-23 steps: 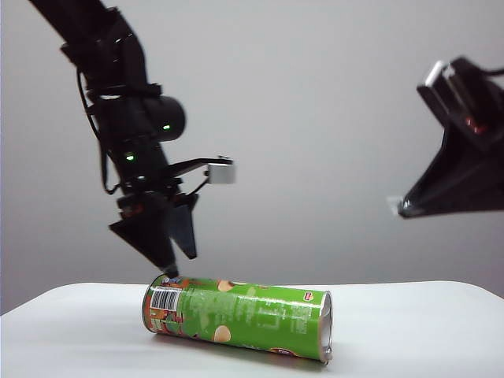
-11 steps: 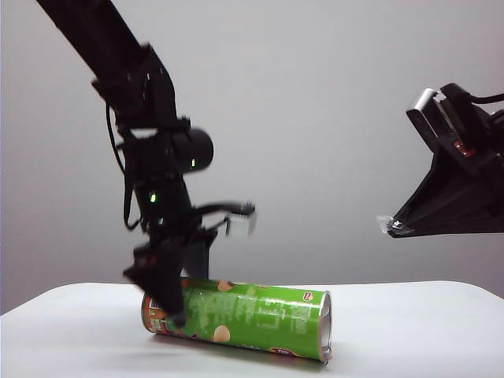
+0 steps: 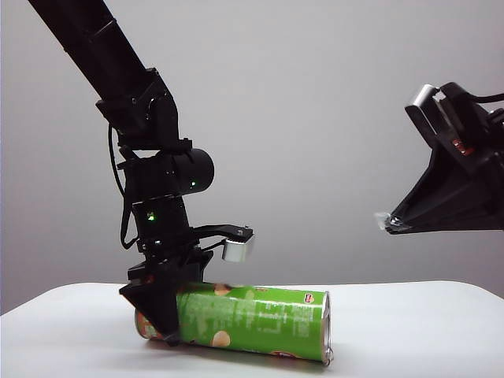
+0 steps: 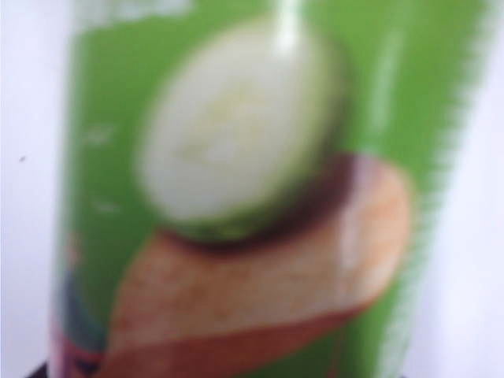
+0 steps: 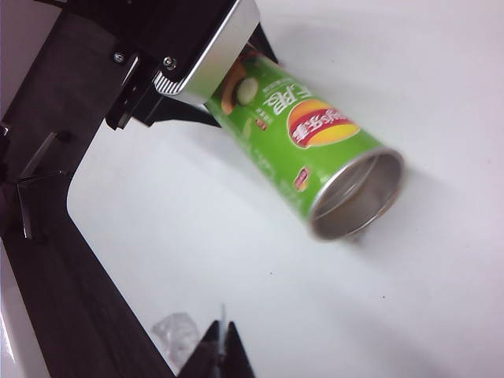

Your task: Pick up the green tub of chips from the desk, pull out the transparent container with the chips inside partially, and then place the chips back on the desk.

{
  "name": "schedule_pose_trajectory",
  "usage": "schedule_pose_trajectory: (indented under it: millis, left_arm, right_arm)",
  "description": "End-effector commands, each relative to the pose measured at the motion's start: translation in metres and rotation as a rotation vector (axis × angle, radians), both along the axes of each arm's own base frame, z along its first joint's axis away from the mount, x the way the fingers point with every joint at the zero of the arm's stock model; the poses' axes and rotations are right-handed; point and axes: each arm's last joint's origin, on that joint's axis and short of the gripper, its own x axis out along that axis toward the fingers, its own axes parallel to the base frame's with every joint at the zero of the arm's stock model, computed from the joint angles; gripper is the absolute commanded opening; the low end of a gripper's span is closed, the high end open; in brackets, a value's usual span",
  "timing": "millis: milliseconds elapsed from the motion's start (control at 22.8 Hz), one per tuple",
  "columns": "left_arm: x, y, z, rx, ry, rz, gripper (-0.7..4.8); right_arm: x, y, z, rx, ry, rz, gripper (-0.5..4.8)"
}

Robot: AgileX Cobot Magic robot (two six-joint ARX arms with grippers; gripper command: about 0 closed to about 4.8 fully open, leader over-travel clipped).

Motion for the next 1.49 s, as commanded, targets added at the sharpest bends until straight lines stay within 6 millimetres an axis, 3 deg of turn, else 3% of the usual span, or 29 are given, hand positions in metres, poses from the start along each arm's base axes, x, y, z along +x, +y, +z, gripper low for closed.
schedule_pose_trajectory:
  millis: [44,307,527,746,790,834,878,1097,1492]
  left_arm:
    - [0.0,-0.002,0.004,-0.015,-0.006,-0.012,2.55]
    - [0.0,-0.002,0.005,-0.014,-0.004,0.007,2.37]
    - [-0.001,-0.001,0.021,-0.032,-0.023,0.044,2.37]
    - [-0.008,0.002,0.059,-0.076,-0.065,0.097,2.37]
    - [-0.01,0.003,0.067,-0.089,-0.062,0.109,2.37]
    - [-0.015,0.005,0.079,-0.102,-0.056,0.124,2.37]
    - [-0.018,0.006,0.085,-0.104,-0.054,0.135,2.37]
    - [-0.035,0.011,0.131,-0.236,-0.071,0.121,2.37]
    - [-0.041,0.004,0.137,-0.245,-0.09,0.095,2.37]
  right_arm:
    - [0.001,0.001,0.002,0.003,-0.024,0.005,-0.01]
    - [0.001,0.0,0.002,0.003,-0.024,0.005,-0.01]
    - [0.002,0.0,0.002,-0.025,-0.036,-0.027,-0.01]
    - [0.008,-0.002,0.006,-0.027,-0.061,-0.111,0.08]
    - [0.01,-0.002,0.009,0.003,-0.06,-0.128,0.43]
    - [0.013,-0.003,0.014,0.065,-0.053,-0.161,1.13]
    - [0.015,-0.004,0.017,0.111,-0.05,-0.173,1.23]
    - [0.026,-0.018,0.037,0.334,-0.066,-0.212,1.16]
    - [0.03,-0.024,0.055,0.472,-0.04,-0.138,1.16]
